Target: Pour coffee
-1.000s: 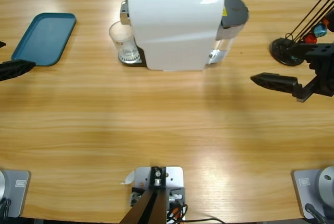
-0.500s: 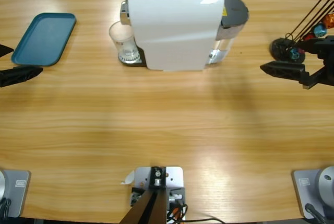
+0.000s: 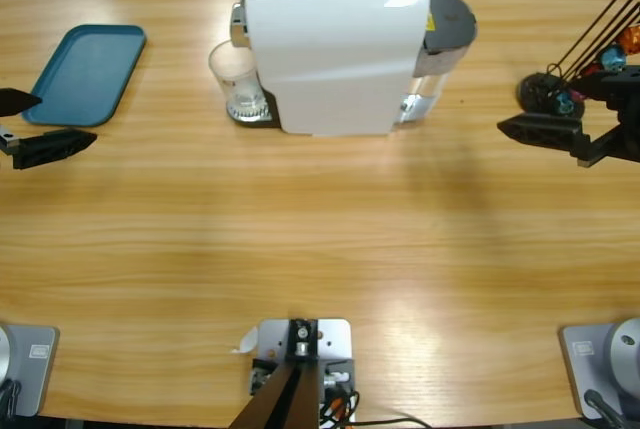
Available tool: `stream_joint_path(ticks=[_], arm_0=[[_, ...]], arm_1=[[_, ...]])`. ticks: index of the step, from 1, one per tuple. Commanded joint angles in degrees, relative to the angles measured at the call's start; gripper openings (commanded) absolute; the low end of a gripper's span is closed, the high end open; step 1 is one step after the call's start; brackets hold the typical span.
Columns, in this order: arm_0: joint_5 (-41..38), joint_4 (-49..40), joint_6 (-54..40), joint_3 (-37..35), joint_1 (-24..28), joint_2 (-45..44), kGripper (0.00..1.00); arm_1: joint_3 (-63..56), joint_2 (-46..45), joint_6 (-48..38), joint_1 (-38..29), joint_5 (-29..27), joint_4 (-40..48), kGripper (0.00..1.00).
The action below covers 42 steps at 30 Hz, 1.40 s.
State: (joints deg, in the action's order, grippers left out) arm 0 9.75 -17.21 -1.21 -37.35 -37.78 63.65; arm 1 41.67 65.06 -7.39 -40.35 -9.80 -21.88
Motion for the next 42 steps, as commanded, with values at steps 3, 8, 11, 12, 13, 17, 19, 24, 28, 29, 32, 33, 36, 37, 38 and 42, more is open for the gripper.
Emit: stream_joint_path(ticks=[3,8,11,12,13,17,19,24,28,29,32,33,36,37,38,42], arm_0=[[-0.3,3.3,2.2,1.8,-0.5,7.4,0.895],[-0.3,3.7,2.7,2.2,-0.5,7.3,0.893],[-0.2,3.7,2.7,2.3,-0.5,7.5,0.893],[-0.2,3.7,2.7,2.3,-0.5,7.5,0.894],[-0.2,3.8,2.7,2.3,-0.5,7.3,0.891],[-0.3,3.7,2.7,2.4,-0.5,6.9,0.893],[-0.3,3.8,2.7,2.3,-0.5,7.2,0.895],[-0.3,4.2,2.7,2.5,-0.5,7.4,0.894],[-0.3,4.2,2.7,2.8,-0.5,6.4,0.895],[-0.3,4.2,2.7,2.9,-0.5,6.0,0.895],[-0.2,4.2,2.7,3.0,-0.5,5.8,0.895],[-0.2,4.2,2.7,3.0,-0.5,5.7,0.895],[-0.1,4.2,2.7,3.1,-0.5,5.5,0.892],[0.0,4.2,2.7,3.1,-0.5,5.5,0.890],[0.0,4.1,2.7,3.1,-0.5,5.5,0.890],[0.5,4.2,2.7,3.0,-0.5,5.8,0.891]], arm_1=[[-1.1,0.9,-0.2,4.4,-0.7,0.4,0.990],[-1.6,1.1,-0.2,4.4,-0.9,0.5,0.987],[-1.9,1.3,-0.2,4.4,-0.8,1.1,0.977],[-1.8,1.3,-0.1,4.4,-0.8,1.1,0.957],[-1.6,1.4,0.1,4.4,-0.7,1.1,0.902],[1.2,2.5,3.8,4.4,1.0,0.9,0.159],[5.8,4.2,4.9,4.4,1.6,-1.1,0.000],[18.7,9.5,9.6,4.4,2.9,-7.5,0.000],[25.9,15.5,11.5,5.2,4.9,-11.7,0.000],[26.7,16.5,11.7,5.3,5.2,-12.2,0.000],[31.6,19.7,13.6,5.3,5.8,-15.3,0.000],[33.9,20.8,14.4,5.3,5.8,-17.0,0.000],[42.0,23.7,16.9,5.3,5.1,-22.0,0.000],[44.7,24.6,17.4,5.3,5.0,-23.7,0.000],[47.8,25.8,17.8,5.3,4.7,-25.7,0.000],[55.1,30.1,17.9,4.6,4.8,-29.3,0.000]])
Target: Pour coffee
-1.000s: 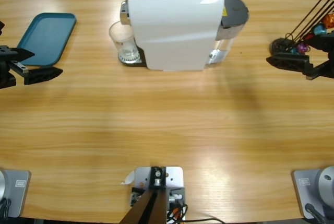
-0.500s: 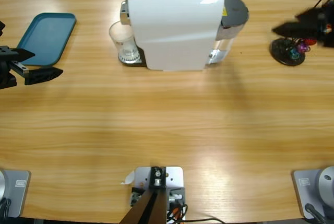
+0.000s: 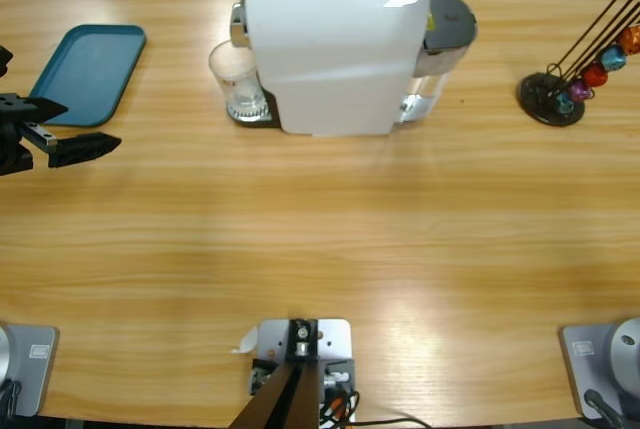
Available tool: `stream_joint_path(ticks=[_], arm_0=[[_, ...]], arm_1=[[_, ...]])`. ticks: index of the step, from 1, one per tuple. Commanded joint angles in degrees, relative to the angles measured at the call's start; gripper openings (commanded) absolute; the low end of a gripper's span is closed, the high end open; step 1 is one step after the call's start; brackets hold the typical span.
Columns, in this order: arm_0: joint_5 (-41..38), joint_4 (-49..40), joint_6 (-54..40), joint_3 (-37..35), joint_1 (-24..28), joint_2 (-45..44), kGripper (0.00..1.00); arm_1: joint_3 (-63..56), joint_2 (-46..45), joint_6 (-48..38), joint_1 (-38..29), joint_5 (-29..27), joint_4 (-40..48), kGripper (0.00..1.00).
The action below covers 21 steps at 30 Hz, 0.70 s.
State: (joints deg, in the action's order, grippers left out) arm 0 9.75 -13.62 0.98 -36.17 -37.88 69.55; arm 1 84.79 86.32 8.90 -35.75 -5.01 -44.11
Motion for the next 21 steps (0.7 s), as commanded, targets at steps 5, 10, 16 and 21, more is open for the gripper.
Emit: stream_joint_path(ticks=[5,10,16,21], arm_0=[[0.5,0.6,0.5,1.8,-0.4,0.2,0.893],[0.4,0.6,0.8,1.8,-0.4,-0.2,0.890],[0.4,0.6,0.8,1.8,-0.4,-0.1,0.893],[0.4,0.6,0.8,1.7,-0.4,0.1,0.893]], arm_1=[[14.3,11.6,1.9,-1.4,0.9,-8.8,0.000],[13.9,14.0,4.1,-2.2,2.2,-10.2,0.000],[17.1,17.6,5.5,-3.7,2.3,-12.4,0.000],[22.8,20.5,5.9,-4.4,2.1,-15.4,0.000]])
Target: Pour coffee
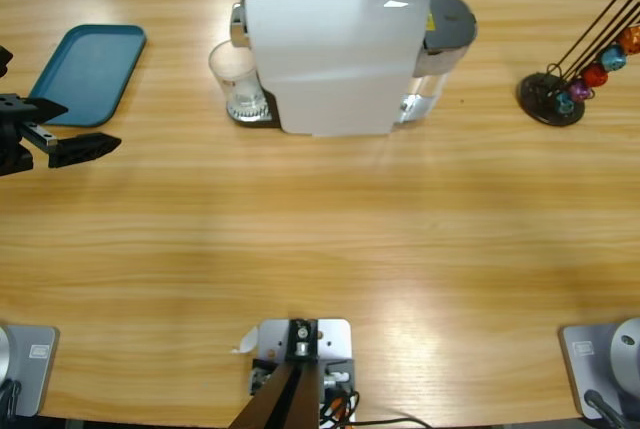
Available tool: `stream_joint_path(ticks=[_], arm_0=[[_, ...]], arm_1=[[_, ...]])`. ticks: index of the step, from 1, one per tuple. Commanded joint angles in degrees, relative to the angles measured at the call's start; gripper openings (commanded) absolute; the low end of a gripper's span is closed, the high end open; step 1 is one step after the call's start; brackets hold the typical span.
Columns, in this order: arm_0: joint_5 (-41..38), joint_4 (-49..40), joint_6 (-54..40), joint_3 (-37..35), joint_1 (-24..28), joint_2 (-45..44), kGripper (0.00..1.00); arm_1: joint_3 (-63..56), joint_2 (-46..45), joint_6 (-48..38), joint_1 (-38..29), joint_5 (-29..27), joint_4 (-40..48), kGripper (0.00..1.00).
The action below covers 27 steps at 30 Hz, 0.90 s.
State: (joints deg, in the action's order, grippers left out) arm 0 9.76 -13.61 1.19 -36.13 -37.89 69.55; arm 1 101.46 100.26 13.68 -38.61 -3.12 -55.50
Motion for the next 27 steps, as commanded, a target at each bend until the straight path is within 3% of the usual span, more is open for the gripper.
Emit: stream_joint_path(ticks=[1,27], arm_0=[[0.4,0.6,0.6,1.7,-0.4,0.2,0.891],[0.4,0.7,0.6,1.7,-0.4,0.2,0.894]], arm_1=[[6.6,6.8,1.2,-1.6,0.2,-4.2,0.000],[5.8,8.7,1.7,1.9,-1.2,-3.8,0.000]])
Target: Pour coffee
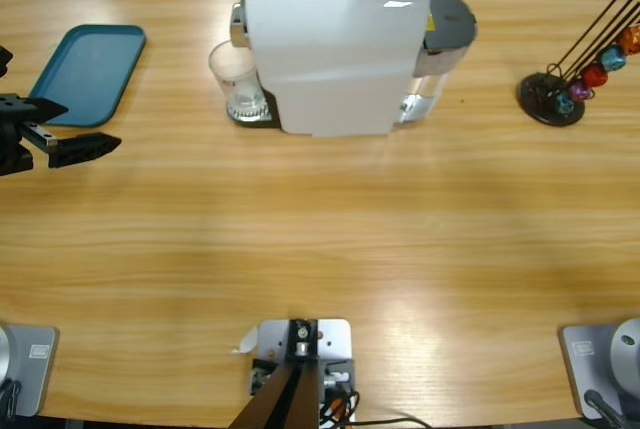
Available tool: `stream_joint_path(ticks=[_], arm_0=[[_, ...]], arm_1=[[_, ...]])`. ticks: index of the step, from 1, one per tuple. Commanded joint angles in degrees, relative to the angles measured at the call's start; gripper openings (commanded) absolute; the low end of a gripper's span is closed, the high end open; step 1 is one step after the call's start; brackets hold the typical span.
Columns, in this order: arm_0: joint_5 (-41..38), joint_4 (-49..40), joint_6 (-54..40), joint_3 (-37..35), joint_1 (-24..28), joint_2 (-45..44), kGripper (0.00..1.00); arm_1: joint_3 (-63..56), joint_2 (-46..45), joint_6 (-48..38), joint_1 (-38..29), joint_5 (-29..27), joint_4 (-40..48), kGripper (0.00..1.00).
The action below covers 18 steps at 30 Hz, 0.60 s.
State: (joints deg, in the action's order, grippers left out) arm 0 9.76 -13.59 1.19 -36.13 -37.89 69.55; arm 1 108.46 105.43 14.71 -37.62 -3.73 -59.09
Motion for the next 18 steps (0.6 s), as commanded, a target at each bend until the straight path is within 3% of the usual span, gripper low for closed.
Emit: stream_joint_path(ticks=[1,18], arm_0=[[0.4,0.7,0.6,1.7,-0.4,0.2,0.894],[0.4,0.7,0.6,1.7,-0.4,0.2,0.895]], arm_1=[[-1.3,3.7,0.7,0.9,-0.6,-0.2,0.000],[-2.1,3.9,0.6,1.8,-0.2,0.1,0.000]])
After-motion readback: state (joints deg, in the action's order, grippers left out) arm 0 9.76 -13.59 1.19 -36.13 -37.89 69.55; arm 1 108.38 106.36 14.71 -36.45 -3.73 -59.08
